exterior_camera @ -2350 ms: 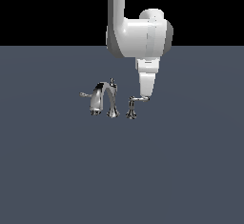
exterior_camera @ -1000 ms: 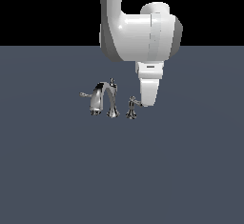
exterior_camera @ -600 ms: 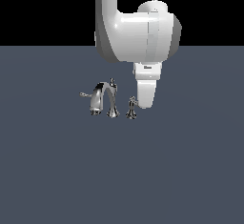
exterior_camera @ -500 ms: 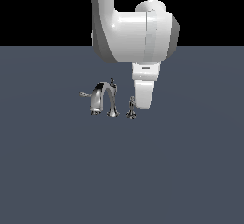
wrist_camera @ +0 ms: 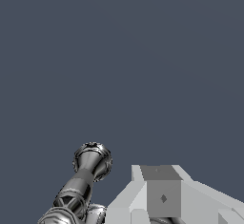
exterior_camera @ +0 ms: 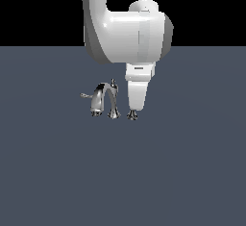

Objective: Turn on the faucet by rotating a designated handle.

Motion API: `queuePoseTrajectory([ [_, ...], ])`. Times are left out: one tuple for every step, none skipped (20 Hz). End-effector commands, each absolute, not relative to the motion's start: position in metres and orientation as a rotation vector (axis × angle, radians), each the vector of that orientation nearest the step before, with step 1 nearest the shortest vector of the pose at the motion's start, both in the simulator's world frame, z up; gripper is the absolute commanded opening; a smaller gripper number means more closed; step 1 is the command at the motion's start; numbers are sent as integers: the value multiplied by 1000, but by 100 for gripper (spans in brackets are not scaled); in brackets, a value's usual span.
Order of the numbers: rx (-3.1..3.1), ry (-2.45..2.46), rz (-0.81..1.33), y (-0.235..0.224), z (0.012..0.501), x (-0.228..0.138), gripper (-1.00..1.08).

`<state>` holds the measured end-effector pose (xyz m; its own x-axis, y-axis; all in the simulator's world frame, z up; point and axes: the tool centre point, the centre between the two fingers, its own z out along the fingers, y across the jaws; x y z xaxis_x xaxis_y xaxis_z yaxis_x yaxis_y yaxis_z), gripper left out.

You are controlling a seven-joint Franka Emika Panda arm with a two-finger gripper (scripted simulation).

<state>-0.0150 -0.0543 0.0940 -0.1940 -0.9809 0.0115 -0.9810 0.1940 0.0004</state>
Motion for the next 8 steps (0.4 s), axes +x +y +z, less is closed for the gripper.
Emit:
queuePoseTrajectory([
  [2029,-2395,6,-27,94,-7,-100],
  [2033,-2392,5,-21,94,-5,-100],
  [2037,-2389,4,-15,94,-3,-100],
  [2041,-2386,3,-9,94,0,-100],
  [2046,-2383,2,-3,94,2,-100],
  [2050,-2380,2,3,94,4,-100],
  [2054,-2377,1,9,94,6,-100],
  [2054,-2377,1,9,94,6,-100],
])
